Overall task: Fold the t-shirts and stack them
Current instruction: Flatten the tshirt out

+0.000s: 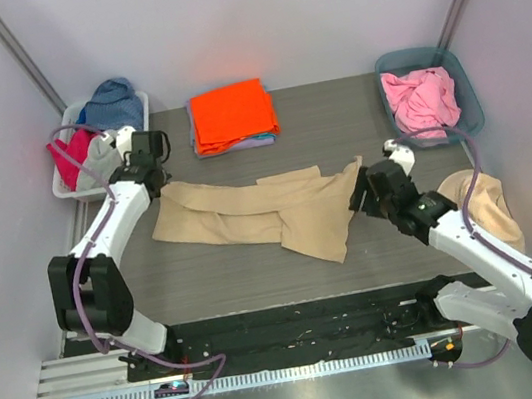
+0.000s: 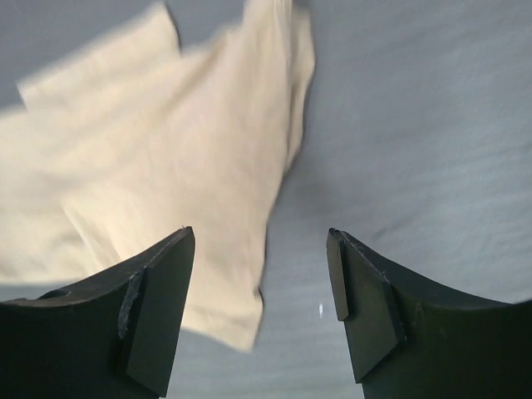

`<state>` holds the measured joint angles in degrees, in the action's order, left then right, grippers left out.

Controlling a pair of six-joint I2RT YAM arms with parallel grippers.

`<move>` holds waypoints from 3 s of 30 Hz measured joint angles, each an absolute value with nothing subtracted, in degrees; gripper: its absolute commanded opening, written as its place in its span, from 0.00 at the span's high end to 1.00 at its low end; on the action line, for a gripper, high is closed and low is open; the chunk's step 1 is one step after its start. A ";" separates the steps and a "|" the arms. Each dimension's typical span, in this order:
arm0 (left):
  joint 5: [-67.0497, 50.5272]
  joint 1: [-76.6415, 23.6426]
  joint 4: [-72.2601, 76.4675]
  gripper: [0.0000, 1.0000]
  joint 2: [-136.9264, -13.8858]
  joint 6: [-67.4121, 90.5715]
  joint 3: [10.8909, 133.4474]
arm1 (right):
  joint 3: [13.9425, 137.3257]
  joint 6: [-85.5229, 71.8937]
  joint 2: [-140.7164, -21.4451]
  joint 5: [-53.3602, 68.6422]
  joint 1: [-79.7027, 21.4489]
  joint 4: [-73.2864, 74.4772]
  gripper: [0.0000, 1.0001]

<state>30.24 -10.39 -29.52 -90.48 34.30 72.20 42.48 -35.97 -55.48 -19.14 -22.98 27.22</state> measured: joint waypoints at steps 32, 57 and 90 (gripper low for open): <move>27.31 -10.44 -30.94 1.00 -85.52 34.35 67.11 | 30.30 -59.09 -63.18 -22.31 -47.64 28.12 0.34; 26.63 -10.44 -30.87 1.00 -85.52 34.50 67.02 | 31.94 -63.35 -73.43 -29.26 -53.21 23.90 0.50; 26.17 -10.44 -34.22 1.00 -79.75 34.11 67.07 | 37.60 -63.61 -56.84 -33.54 -53.52 40.93 0.99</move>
